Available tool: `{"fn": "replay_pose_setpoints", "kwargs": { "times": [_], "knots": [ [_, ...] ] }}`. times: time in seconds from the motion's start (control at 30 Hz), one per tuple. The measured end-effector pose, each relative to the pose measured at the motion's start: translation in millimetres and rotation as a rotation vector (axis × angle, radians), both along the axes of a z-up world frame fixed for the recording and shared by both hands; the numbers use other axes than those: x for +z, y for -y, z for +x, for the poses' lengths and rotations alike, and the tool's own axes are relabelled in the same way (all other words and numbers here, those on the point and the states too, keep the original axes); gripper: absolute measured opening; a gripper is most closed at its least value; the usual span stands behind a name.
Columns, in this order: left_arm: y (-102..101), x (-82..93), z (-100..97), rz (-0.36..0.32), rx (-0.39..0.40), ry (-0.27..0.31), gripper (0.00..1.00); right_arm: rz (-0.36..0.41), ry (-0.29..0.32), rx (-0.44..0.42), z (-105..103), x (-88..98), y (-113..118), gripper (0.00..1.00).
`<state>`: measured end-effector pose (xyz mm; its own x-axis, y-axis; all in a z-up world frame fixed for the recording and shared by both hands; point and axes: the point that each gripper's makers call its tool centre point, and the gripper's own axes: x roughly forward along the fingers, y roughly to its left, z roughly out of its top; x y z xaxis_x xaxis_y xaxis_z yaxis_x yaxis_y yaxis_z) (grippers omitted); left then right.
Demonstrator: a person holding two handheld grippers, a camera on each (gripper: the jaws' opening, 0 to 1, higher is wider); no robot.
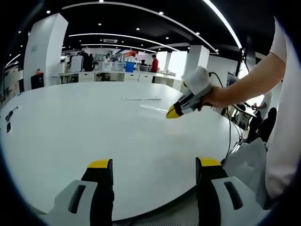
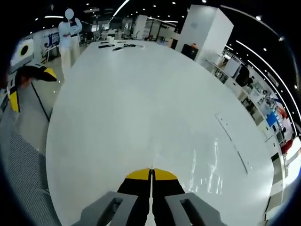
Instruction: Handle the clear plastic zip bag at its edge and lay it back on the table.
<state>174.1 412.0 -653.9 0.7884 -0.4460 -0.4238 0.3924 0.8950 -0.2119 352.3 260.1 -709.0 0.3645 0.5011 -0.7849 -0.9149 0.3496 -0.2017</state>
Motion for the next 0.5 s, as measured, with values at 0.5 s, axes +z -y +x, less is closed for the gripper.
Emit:
{"fn": "replay_pose_setpoints", "kwargs": {
  "times": [0.5],
  "knots": [
    [4.4,-3.7,-4.6,0.014,-0.041,-0.023,0.68,0.080,0.065,0.051,-22.3,62.3,7.8,0.00]
  ]
}}
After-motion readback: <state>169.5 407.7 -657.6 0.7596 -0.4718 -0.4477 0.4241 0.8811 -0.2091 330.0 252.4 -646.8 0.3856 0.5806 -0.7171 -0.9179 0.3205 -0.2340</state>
